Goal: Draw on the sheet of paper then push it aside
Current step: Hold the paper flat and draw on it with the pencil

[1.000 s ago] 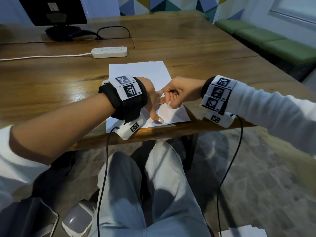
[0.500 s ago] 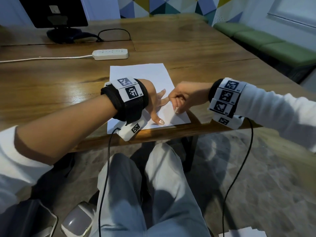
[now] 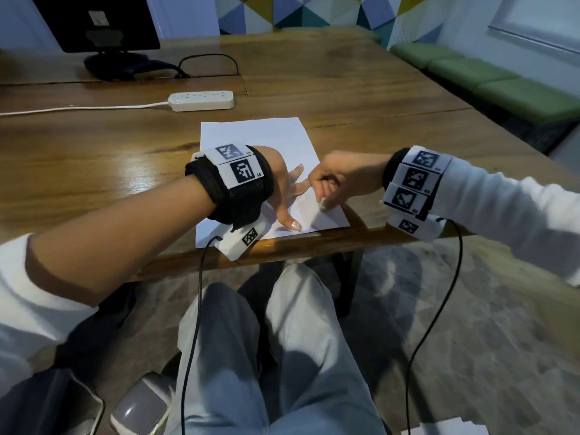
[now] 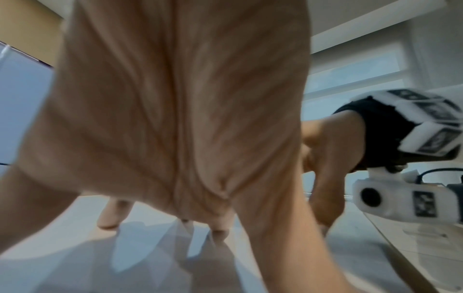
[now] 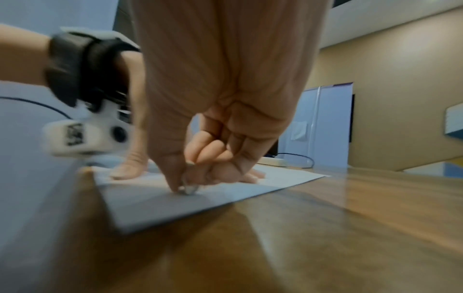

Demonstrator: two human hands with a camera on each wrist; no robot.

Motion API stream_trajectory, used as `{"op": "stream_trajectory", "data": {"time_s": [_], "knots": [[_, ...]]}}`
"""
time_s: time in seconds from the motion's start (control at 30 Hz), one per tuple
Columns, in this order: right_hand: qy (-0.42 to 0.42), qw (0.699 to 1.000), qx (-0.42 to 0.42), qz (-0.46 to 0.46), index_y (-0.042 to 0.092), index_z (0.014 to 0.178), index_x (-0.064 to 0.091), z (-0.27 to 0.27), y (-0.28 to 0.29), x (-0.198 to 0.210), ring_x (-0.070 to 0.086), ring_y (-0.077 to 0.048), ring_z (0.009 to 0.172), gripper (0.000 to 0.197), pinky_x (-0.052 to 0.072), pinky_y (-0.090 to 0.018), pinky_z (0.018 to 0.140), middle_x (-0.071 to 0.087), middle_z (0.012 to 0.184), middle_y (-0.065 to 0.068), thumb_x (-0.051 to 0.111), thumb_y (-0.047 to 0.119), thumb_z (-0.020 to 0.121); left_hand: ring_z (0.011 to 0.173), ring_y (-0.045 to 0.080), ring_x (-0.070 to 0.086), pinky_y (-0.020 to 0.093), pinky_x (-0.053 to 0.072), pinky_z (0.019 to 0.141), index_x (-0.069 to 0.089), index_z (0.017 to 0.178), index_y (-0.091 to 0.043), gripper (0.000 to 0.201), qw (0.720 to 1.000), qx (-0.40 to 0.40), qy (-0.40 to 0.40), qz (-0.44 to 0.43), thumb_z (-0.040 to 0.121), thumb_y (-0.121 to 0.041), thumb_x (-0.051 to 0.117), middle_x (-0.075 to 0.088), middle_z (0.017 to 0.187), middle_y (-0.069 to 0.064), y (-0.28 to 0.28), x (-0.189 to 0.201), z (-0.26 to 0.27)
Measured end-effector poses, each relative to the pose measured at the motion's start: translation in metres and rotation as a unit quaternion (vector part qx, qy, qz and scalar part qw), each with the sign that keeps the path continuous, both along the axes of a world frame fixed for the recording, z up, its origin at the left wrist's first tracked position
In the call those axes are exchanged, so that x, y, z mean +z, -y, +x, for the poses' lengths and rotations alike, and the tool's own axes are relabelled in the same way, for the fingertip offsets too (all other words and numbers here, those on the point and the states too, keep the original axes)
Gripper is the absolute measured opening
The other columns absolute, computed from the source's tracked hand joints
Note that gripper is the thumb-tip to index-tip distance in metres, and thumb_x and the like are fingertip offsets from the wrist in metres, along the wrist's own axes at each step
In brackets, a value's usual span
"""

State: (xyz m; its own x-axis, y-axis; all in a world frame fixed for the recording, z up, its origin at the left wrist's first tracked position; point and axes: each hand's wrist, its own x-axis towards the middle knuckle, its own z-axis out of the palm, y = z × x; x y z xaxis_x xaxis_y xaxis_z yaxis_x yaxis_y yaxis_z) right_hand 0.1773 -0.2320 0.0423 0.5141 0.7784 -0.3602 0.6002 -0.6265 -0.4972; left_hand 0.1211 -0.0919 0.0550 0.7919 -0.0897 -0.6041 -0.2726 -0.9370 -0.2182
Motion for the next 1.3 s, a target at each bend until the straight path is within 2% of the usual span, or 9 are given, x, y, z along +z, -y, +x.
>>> {"op": "stream_trajectory", "data": {"time_s": [0.1, 0.2, 0.4, 0.57, 0.7, 0.9, 1.03, 1.13, 1.3], "knots": [[-0.020, 0.999, 0.044, -0.008, 0.020, 0.073, 0.055, -0.005, -0.002, -0.003, 0.056, -0.011, 0.061, 0.020, 0.048, -0.019, 0.059, 0.057, 0.068, 0.000, 0.067, 0.007, 0.082, 0.139, 0.031, 0.030, 0.042, 0.027, 0.111, 0.014, 0.151, -0.030, 0.103, 0.996, 0.043, 0.056, -0.059, 0.071, -0.044, 0.077, 0.026, 0.154, 0.013, -0.010, 0.004, 0.000], [-0.030, 0.999, 0.008, 0.009, 0.017, 0.073, 0.058, -0.003, -0.001, -0.003, 0.056, -0.010, 0.059, 0.016, 0.047, -0.016, 0.056, 0.059, 0.067, -0.001, 0.067, 0.007, 0.082, 0.133, 0.029, 0.040, 0.038, 0.034, 0.106, 0.027, 0.149, -0.023, 0.094, 0.992, 0.070, 0.066, -0.079, 0.071, -0.039, 0.078, 0.041, 0.145, 0.013, -0.013, 0.009, -0.006], [0.063, 0.997, 0.015, 0.035, 0.020, 0.077, 0.057, 0.000, 0.005, 0.004, 0.054, 0.003, 0.061, 0.017, 0.041, -0.010, 0.058, 0.060, 0.074, 0.005, 0.066, 0.007, 0.083, 0.146, 0.032, 0.007, 0.043, 0.017, 0.115, -0.015, 0.150, -0.020, 0.092, 1.000, -0.010, 0.000, -0.012, 0.092, -0.049, 0.050, -0.020, 0.157, 0.008, -0.005, 0.001, -0.009], [0.164, 0.974, -0.080, 0.132, 0.011, 0.098, 0.049, 0.020, 0.018, 0.010, 0.056, -0.023, 0.073, 0.010, 0.045, -0.024, 0.065, 0.066, 0.092, -0.014, 0.056, 0.017, 0.092, 0.147, 0.029, 0.004, 0.046, 0.015, 0.116, 0.006, 0.152, -0.007, 0.065, 0.976, -0.075, 0.189, -0.080, 0.101, -0.038, 0.030, -0.005, 0.160, 0.009, 0.003, -0.035, -0.047], [0.116, 0.990, -0.062, 0.047, 0.016, 0.097, 0.041, 0.016, 0.014, -0.004, 0.040, -0.012, 0.063, 0.005, 0.036, -0.027, 0.062, 0.051, 0.073, -0.002, 0.044, 0.020, 0.098, 0.148, 0.024, 0.006, 0.039, 0.014, 0.118, 0.015, 0.152, -0.011, 0.072, 0.938, -0.155, 0.230, -0.207, 0.091, -0.048, 0.007, 0.005, 0.160, 0.007, 0.032, -0.063, -0.064], [0.074, 0.994, -0.072, 0.025, 0.017, 0.099, 0.042, 0.020, 0.016, 0.001, 0.038, -0.012, 0.063, 0.010, 0.035, -0.028, 0.062, 0.045, 0.072, -0.001, 0.043, 0.027, 0.098, 0.146, 0.035, -0.006, 0.043, 0.009, 0.120, -0.003, 0.151, -0.001, 0.099, 0.946, 0.217, 0.196, -0.140, 0.083, -0.073, 0.007, -0.008, 0.157, 0.022, 0.022, -0.057, -0.094], [0.068, 0.993, -0.076, 0.051, 0.015, 0.100, 0.043, 0.026, 0.016, 0.002, 0.039, -0.008, 0.056, 0.012, 0.037, -0.030, 0.064, 0.043, 0.062, 0.002, 0.047, 0.025, 0.097, 0.143, 0.034, 0.023, 0.046, 0.027, 0.114, 0.030, 0.146, 0.000, 0.086, 0.935, 0.064, 0.292, -0.192, 0.088, -0.059, 0.004, 0.024, 0.153, 0.021, 0.034, -0.052, -0.085], [0.077, 0.994, -0.071, 0.041, 0.015, 0.102, 0.042, 0.027, 0.017, 0.001, 0.041, -0.013, 0.063, 0.013, 0.037, -0.031, 0.065, 0.048, 0.069, -0.004, 0.046, 0.027, 0.097, 0.148, 0.022, 0.001, 0.042, 0.013, 0.120, 0.011, 0.152, -0.018, 0.077, 0.938, -0.059, 0.234, -0.251, 0.088, -0.058, -0.002, 0.003, 0.159, -0.001, 0.044, -0.070, -0.074], [0.056, 0.994, -0.073, 0.059, 0.007, 0.106, 0.042, 0.028, 0.022, -0.006, 0.051, 0.008, 0.059, 0.015, 0.038, -0.005, 0.054, 0.045, 0.078, -0.012, 0.043, 0.019, 0.098, 0.144, 0.028, -0.020, 0.039, -0.002, 0.120, -0.018, 0.147, -0.002, 0.091, 0.942, 0.243, 0.192, -0.128, 0.082, -0.065, -0.007, -0.025, 0.153, 0.017, -0.014, -0.065, -0.106]]}}
